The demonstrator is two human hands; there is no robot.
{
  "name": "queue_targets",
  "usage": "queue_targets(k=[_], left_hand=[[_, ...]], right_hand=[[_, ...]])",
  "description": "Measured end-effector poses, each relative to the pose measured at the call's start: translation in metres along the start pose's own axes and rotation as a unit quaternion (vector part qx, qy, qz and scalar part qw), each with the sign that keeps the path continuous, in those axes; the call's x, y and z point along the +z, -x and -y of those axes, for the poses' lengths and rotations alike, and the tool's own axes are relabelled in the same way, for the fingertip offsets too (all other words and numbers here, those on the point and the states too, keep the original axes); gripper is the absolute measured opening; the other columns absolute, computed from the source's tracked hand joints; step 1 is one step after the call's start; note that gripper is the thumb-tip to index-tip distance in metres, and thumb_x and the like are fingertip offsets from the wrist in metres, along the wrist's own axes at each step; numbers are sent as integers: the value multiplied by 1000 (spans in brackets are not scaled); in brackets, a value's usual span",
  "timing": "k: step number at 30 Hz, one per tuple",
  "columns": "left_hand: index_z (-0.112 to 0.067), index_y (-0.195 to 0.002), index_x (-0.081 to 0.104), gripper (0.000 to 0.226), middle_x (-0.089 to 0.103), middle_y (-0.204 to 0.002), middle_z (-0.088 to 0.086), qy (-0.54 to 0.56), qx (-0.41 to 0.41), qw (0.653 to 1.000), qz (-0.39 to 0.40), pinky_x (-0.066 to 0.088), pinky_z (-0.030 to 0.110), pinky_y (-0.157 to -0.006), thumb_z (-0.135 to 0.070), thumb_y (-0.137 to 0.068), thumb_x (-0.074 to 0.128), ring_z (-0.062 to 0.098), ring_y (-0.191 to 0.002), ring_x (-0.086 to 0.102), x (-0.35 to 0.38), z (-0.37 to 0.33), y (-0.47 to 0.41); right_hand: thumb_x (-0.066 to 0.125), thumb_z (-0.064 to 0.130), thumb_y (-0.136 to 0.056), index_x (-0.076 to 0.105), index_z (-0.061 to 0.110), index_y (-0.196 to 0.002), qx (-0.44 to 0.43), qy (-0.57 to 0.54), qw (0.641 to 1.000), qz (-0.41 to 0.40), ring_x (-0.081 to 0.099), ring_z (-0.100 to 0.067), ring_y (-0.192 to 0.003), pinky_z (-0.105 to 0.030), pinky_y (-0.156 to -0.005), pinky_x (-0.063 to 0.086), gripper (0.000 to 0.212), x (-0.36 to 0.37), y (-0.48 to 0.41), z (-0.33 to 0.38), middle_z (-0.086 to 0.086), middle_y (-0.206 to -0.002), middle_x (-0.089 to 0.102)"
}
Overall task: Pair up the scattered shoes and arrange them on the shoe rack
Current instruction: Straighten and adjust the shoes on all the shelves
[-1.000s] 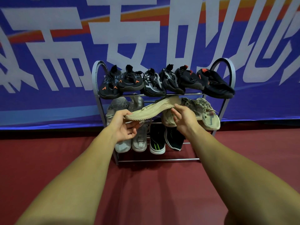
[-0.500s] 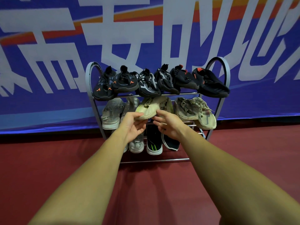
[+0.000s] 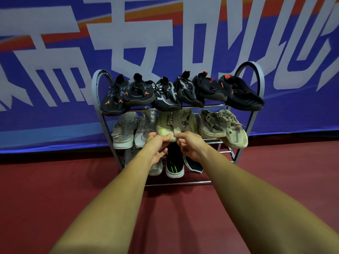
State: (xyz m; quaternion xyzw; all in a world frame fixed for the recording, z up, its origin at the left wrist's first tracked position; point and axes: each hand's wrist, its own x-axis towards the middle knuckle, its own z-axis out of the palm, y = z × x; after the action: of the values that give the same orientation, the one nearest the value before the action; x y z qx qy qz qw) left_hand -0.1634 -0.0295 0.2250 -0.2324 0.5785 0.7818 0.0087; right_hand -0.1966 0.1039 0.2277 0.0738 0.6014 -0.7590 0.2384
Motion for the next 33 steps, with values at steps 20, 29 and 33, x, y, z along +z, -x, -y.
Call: queue_targets(k=[20,29,33], left_hand=[[-18,-96,72,21,70,-81,-6,-114,-31,993,-29,42,18,-58,-37,-86,74,5,-68,58,-3,6,-14],[-17,-112,67,23,66,-85,-5,-138,-16,990,-29,41,19,-58,-30,-94,62,7,-69,58,-20,-2,12],[-22,-99,65,10,67,-89,-4,-145,-19,989,-37,42,21,-60,-31,-94,63,9,-75,61,-32,-4,23]], right_hand=[[73,27,-88,71,5,-97,-74,192,974,-99,59,-17,-56,-22,-47,39,24,-2,-27,-5,-9,-73,67],[66,8,-92,60,-4,-122,-105,180,978,-34,53,-15,-56,-13,-37,37,33,14,13,8,-15,-79,62],[64,8,-94,59,-5,-123,-87,180,980,19,49,-15,-57,-13,-36,34,32,26,27,4,-18,-83,59]])
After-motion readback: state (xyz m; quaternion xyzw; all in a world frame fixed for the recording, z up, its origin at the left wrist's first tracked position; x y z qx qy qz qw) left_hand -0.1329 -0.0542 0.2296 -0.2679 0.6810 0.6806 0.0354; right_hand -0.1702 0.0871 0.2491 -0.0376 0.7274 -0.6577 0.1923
